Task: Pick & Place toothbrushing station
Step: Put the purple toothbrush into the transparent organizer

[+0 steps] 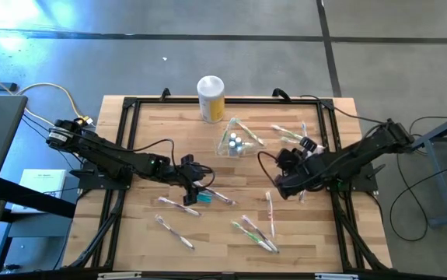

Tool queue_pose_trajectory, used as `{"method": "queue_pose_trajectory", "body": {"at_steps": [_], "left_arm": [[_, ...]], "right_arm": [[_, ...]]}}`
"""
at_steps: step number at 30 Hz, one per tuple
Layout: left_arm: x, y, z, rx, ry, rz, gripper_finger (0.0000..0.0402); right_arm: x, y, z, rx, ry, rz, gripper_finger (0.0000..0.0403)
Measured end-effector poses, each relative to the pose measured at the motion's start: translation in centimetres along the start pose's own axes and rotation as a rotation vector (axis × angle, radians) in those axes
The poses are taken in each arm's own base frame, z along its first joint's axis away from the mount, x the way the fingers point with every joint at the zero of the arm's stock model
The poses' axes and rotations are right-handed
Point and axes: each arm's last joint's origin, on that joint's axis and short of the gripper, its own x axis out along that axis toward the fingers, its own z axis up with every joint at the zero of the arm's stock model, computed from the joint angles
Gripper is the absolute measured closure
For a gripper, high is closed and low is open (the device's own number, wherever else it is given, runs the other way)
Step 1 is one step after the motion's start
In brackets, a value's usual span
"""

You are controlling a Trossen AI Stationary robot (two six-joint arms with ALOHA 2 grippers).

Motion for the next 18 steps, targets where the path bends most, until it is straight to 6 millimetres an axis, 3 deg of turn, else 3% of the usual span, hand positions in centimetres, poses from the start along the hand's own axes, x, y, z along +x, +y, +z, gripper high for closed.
{"method": "queue_pose_trajectory", "body": {"at_steps": [12,18], "left_arm": [[0.0,0.1,-0.4,0.038,0.042,0.013,0.0151],[0.0,0.2,-0.7,0.021,0.073,0.014,0.0151]], "right_arm": [[0.1,0.5,0.3,0.171,-0.021,0.038,0.034],[-0.2,0.1,-0.8,0.25,0.101,0.026,0.034]]}}
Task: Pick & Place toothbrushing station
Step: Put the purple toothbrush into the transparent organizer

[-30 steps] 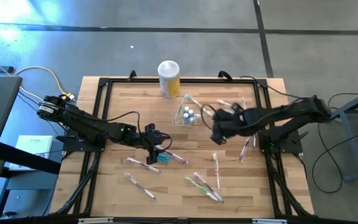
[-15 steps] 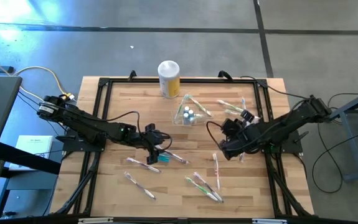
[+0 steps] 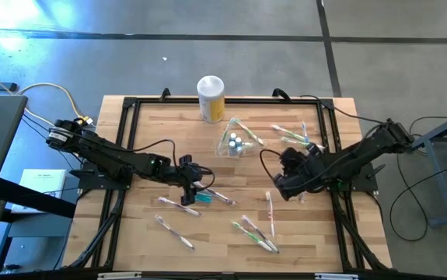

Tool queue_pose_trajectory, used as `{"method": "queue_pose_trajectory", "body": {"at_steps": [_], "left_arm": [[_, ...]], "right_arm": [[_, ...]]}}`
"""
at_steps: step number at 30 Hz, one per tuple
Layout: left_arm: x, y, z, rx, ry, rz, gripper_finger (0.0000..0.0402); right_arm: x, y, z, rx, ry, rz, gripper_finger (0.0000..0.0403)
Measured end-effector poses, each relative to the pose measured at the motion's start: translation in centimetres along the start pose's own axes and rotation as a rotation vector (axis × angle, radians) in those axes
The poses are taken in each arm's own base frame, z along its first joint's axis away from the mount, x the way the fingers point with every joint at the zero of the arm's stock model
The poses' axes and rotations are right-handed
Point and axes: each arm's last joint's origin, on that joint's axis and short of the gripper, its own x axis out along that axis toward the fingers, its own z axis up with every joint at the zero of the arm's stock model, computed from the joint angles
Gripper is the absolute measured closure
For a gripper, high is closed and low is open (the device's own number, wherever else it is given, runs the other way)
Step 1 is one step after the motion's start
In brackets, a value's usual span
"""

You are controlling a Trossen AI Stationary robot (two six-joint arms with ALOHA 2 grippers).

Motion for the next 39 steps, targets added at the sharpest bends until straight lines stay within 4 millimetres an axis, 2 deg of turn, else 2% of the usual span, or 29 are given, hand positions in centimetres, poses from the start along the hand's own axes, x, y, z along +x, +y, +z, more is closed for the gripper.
{"method": "queue_pose_trajectory", "body": {"at_steps": [9,13,16,18,22,27,34,39], "left_arm": [[0.0,0.0,0.0,0.008,-0.005,-0.002,0.0151],[0.0,0.0,0.0,0.009,-0.004,-0.001,0.0151],[0.0,0.0,0.0,0.003,0.001,0.001,0.0151],[0.0,0.0,-0.1,-0.005,0.005,0.002,0.0151],[0.0,0.0,-0.1,-0.007,0.005,0.003,0.0151],[0.0,0.0,0.0,-0.006,0.005,0.004,0.0151],[0.0,-0.1,-0.2,-0.05,0.032,-0.045,0.0151],[0.0,-0.1,-0.7,-0.117,0.099,-0.083,0.0151]], "right_arm": [[-1.6,-0.8,-1.9,0.02,-0.11,-0.085,0.034],[-1.4,-0.7,-3.4,-0.007,-0.186,-0.076,0.034],[-0.2,-0.9,-4.7,-0.014,-0.258,-0.12,0.034],[0.9,-1.1,-5.5,0.051,-0.351,-0.133,0.034],[2.7,-0.5,-6.8,0.266,-0.599,-0.017,0.034],[4.6,0.8,-7.8,0.354,-0.793,0.086,0.034],[6.0,1.8,-7.9,0.407,-0.881,0.093,0.034],[7.2,2.0,-8.0,0.419,-0.847,0.081,0.034]]}}
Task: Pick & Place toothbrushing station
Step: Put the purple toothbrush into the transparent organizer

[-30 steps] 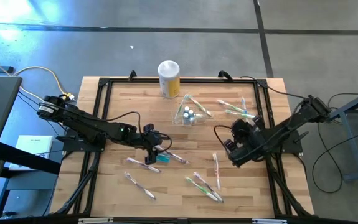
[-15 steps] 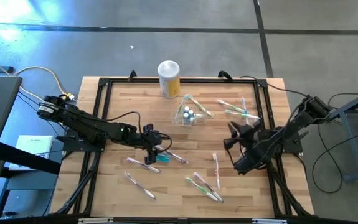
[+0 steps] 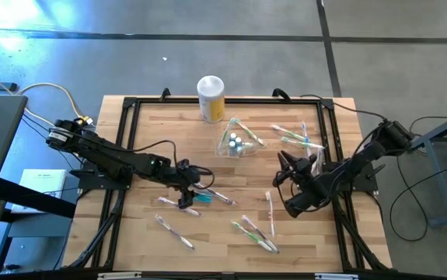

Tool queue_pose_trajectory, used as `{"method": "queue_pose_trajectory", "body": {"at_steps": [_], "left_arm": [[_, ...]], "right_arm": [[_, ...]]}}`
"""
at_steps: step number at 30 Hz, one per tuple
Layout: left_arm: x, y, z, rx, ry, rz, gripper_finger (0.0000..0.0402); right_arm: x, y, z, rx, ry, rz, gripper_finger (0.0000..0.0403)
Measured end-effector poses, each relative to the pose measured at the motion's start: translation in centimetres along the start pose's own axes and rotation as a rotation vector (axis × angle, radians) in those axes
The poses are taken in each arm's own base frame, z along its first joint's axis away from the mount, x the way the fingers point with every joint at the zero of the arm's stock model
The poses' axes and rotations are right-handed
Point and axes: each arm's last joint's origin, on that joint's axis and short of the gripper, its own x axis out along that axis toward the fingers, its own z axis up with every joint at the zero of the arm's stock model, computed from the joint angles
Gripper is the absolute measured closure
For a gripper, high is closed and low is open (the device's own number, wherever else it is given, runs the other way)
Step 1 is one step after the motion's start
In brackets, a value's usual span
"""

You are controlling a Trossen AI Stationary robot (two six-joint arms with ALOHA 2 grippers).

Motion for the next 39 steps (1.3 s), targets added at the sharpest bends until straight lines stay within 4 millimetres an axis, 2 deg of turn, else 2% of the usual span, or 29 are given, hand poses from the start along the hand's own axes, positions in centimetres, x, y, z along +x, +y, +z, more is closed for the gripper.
{"method": "queue_pose_trajectory", "body": {"at_steps": [4,12,20,29,39], "left_arm": [[0.0,0.2,-0.3,-0.044,0.033,0.019,0.0151],[0.0,0.3,-0.5,-0.127,0.051,0.032,0.0151],[-0.2,0.8,-1.7,-0.227,0.169,0.093,0.0151],[-0.2,0.9,-2.0,-0.223,0.2,0.104,0.0151],[-0.6,1.4,-2.9,-0.182,0.296,0.168,0.0151]], "right_arm": [[0.3,0.1,-0.6,0.046,0.044,-0.003,0.034],[0.7,0.8,-0.5,-0.046,0.034,0.0,0.034],[0.7,1.1,-0.3,-0.092,0.014,0.0,0.034],[1.5,1.0,-0.3,-0.082,0.038,-0.028,0.034],[2.6,0.9,-0.5,-0.067,0.15,-0.034,0.034]]}}
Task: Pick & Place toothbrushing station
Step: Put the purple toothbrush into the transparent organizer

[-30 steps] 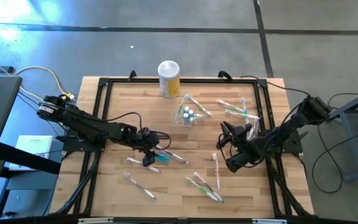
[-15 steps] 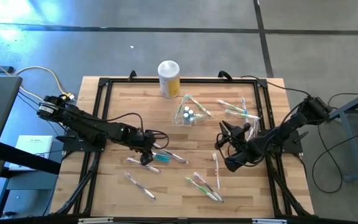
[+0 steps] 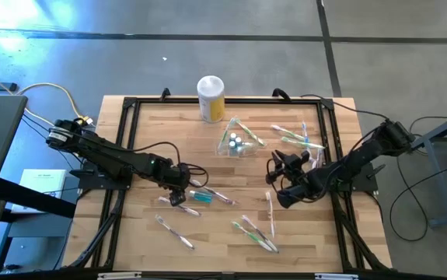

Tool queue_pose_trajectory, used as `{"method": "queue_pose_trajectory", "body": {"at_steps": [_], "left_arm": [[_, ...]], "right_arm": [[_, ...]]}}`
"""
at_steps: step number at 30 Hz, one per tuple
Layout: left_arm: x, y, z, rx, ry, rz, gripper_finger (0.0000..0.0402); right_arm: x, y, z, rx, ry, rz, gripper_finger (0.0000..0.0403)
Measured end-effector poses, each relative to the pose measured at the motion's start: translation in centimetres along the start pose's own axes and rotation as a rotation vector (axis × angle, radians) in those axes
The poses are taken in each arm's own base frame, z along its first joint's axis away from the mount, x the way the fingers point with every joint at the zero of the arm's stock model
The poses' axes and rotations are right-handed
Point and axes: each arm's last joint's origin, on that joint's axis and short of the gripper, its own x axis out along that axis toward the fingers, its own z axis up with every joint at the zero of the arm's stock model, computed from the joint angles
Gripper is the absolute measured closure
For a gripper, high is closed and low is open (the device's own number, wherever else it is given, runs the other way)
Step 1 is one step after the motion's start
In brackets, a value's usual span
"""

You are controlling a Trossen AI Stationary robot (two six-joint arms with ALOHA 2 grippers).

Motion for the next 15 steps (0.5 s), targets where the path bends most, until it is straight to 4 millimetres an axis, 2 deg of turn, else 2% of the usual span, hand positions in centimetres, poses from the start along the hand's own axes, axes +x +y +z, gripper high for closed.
{"method": "queue_pose_trajectory", "body": {"at_steps": [4,15], "left_arm": [[-0.3,0.2,-0.3,0.051,0.049,0.025,0.0151],[-2.0,1.8,-1.4,0.069,0.202,0.31,0.0151]], "right_arm": [[0.1,0.0,0.0,0.007,0.018,0.005,0.034],[0.1,0.1,0.0,0.021,0.01,0.006,0.034]]}}
